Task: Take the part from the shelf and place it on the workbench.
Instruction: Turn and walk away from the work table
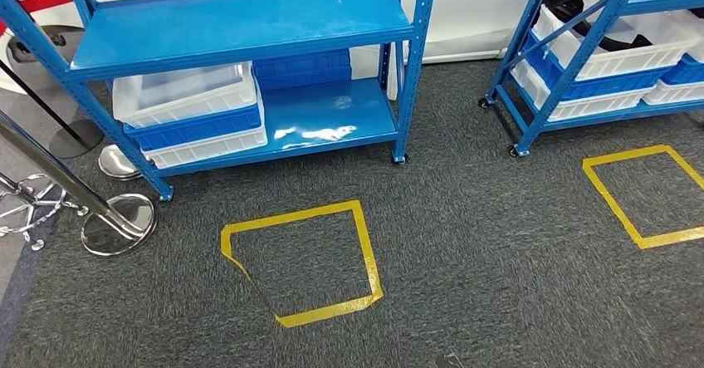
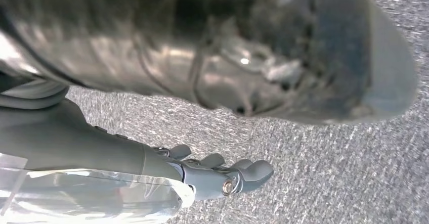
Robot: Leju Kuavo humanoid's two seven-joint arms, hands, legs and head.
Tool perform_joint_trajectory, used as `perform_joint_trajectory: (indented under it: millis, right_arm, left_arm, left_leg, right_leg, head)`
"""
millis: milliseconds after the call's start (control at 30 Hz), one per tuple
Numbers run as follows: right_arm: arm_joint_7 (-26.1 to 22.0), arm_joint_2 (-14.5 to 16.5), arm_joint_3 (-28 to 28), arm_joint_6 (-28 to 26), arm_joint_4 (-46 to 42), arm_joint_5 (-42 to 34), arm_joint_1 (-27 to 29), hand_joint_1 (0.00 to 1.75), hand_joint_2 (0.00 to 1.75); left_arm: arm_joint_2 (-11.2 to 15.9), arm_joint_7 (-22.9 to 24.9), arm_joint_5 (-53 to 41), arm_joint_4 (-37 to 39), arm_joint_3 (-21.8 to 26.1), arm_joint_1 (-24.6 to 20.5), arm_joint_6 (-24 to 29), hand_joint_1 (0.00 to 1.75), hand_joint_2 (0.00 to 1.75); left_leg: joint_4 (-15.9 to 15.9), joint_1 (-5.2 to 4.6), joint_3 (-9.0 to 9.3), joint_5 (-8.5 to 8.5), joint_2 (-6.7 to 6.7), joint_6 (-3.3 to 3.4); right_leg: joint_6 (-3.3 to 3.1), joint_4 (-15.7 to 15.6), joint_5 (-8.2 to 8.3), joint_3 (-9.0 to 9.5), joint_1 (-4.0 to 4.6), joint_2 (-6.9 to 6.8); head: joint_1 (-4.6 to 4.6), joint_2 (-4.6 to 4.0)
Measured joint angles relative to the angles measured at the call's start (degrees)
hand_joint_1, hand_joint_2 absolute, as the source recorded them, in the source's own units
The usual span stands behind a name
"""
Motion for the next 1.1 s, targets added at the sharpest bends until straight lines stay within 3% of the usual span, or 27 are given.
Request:
perform_joint_trajectory:
  millis: [100,200,267,300,367,433,500,600,633,700,767,800,833,867,933,1000,1067,1100]
  right_arm:
    - [0.0,0.1,0.0,0.1,0.0,0.0,0.1,0.0,0.0]
    - [0.2,0.2,0.0,0.1,0.0,0.1,0.1,0.0,0.0]
    - [0.9,0.1,0.0,-0.1,0.0,0.3,0.1,0.0,0.0]
    - [1.3,0.1,0.0,-0.1,0.0,0.4,0.1,0.0,0.0]
    - [2.0,0.1,0.0,-0.2,0.0,0.6,0.1,0.0,0.0]
    - [2.4,0.2,0.0,-0.2,0.0,0.6,0.1,0.0,0.0]
    - [2.6,0.2,0.0,-0.2,0.0,0.5,0.0,0.0,0.0]
    - [2.8,0.1,0.0,0.0,0.0,0.4,-0.1,0.0,0.0]
    - [2.9,0.1,0.0,0.1,0.0,0.4,-0.1,0.0,0.0]
    - [2.9,0.1,0.0,0.2,0.0,0.5,0.0,0.0,0.0]
    - [3.0,0.1,0.0,0.2,0.0,0.7,0.1,0.0,0.0]
    - [3.1,0.1,0.0,0.2,0.0,0.7,0.1,0.0,0.0]
    - [3.1,0.0,0.0,0.2,0.0,0.8,0.2,0.0,0.0]
    - [3.2,0.0,0.0,0.2,0.0,0.8,0.2,0.0,0.0]
    - [3.3,-0.1,0.0,0.3,0.0,0.9,0.2,0.0,0.0]
    - [3.3,-0.1,0.0,0.3,0.0,0.9,0.1,0.0,0.0]
    - [3.4,0.0,0.0,0.5,0.0,0.9,0.1,0.0,0.0]
    - [3.4,0.1,0.0,0.6,0.0,0.9,0.1,0.0,0.0]
  left_arm:
    - [0.0,0.0,0.2,0.0,0.0,0.1,0.0,0.0,0.0]
    - [0.0,-0.1,0.3,0.0,0.0,0.1,0.0,0.0,0.0]
    - [0.0,-0.1,0.4,0.0,0.0,0.2,0.0,0.0,0.0]
    - [0.0,-0.1,0.5,0.0,0.0,0.2,0.0,0.0,0.0]
    - [0.0,-0.1,0.6,0.0,0.0,0.2,0.0,0.0,0.0]
    - [0.0,-0.1,0.9,0.0,0.0,0.1,0.0,0.0,0.0]
    - [0.0,0.0,1.0,0.0,0.0,0.0,0.0,0.0,0.0]
    - [0.0,0.0,1.2,0.0,0.0,0.2,0.0,0.0,0.0]
    - [0.0,0.0,1.2,0.0,0.0,0.2,0.0,0.0,0.0]
    - [0.0,0.0,1.2,0.0,0.0,0.1,-0.1,0.0,0.0]
    - [0.0,0.0,1.2,0.0,0.0,0.1,-0.1,0.0,0.0]
    - [0.0,0.0,1.2,0.0,0.0,0.1,-0.1,0.0,0.0]
    - [0.0,0.0,1.2,0.0,0.0,0.1,-0.1,0.0,0.0]
    - [0.0,0.0,1.2,0.0,0.0,0.2,-0.1,0.0,0.0]
    - [0.0,0.0,1.2,0.0,0.0,0.1,-0.1,0.0,0.0]
    - [0.0,0.0,1.2,0.0,0.0,-0.1,-0.1,0.0,0.0]
    - [0.0,0.0,1.1,0.0,0.0,0.1,0.0,0.0,0.0]
    - [0.0,0.0,1.1,0.0,0.0,0.1,0.0,0.0,0.0]
  left_leg:
    - [2.0,0.14,-0.84,-1.42,0.34,-0.82]
    - [12.0,0.48,-5.93,-5.75,0.84,-1.56]
    - [16.0,0.57,-8.51,-6.1,0.94,-1.68]
    - [14.8,0.57,-8.29,-4.56,0.95,-1.6]
    - [7.8,0.46,-5.46,-0.14,1.02,-1.07]
    - [1.7,0.1,-2.65,1.92,1.11,-0.37]
    - [0.3,-0.24,-1.89,1.5,1.04,0.11]
    - [-1.3,0.14,-0.6,1.74,0.98,0.94]
    - [-1.9,0.31,-0.07,1.82,1.03,1.23]
    - [-2.1,0.31,0.44,1.59,0.96,1.68]
    - [-2.0,0.31,0.86,1.18,0.37,1.77]
    - [-2.0,0.34,1.14,0.94,-0.03,1.69]
    - [-1.8,0.39,1.46,0.63,-0.53,1.55]
    - [-1.5,0.44,1.69,0.25,-1.02,1.33]
    - [-0.7,0.37,1.55,-0.65,-2.03,0.64]
    - [-0.3,0.37,1.14,-1.16,-2.92,-0.1]
    - [-0.1,0.51,1.16,-1.48,-3.28,-0.71]
    - [1.1,0.54,0.75,-2.16,-2.77,-1.01]
  right_leg:
    - [-0.99,-0.4,0.03,0.46,-0.23,-0.15]
    - [-1.62,-0.5,-0.35,0.95,-0.2,-0.36]
    - [-1.7,-0.5,-0.67,1.28,-0.11,-0.39]
    - [-1.66,-0.5,-0.87,1.56,-0.08,-0.37]
    - [-1.46,-0.5,-1.34,2.25,-0.08,-0.34]
    - [-0.96,-0.6,-1.79,2.67,0.02,-0.35]
    - [-0.31,-0.8,-2.01,2.84,0.04,-0.39]
    - [0.58,0.3,-3.02,2.62,0.24,-0.61]
    - [0.74,2.6,-4.16,1.55,0.3,-0.62]
    - [0.9,9.9,-7.02,-2.4,0.14,-0.47]
    - [1.14,14.4,-7.47,-5.61,-0.02,-0.43]
    - [1.26,14.0,-6.22,-5.89,-0.15,-0.4]
    - [1.37,11.5,-4.04,-5.12,-0.33,-0.25]
    - [1.47,7.8,-1.64,-3.79,-0.56,0.41]
    - [1.38,1.4,0.88,-1.17,-0.86,2.13]
    - [0.87,-0.3,0.5,-0.21,-0.77,2.65]
    - [0.06,-0.7,0.42,0.32,-0.89,1.71]
    - [-0.33,-1.0,0.39,0.72,-1.0,1.19]
  head:
    - [-0.21,0.01]
    - [-0.85,0.0]
    - [-0.85,0.0]
    - [-0.87,0.0]
    - [-0.87,0.0]
    - [-0.87,0.0]
    - [-0.82,0.0]
    - [-0.66,0.01]
    - [-0.53,0.01]
    - [-0.33,0.01]
    - [-0.27,0.0]
    - [-0.27,0.0]
    - [-0.26,0.0]
    - [-0.22,0.0]
    - [-0.19,0.0]
    - [-0.16,0.0]
    - [-0.21,0.01]
    - [-0.42,0.01]
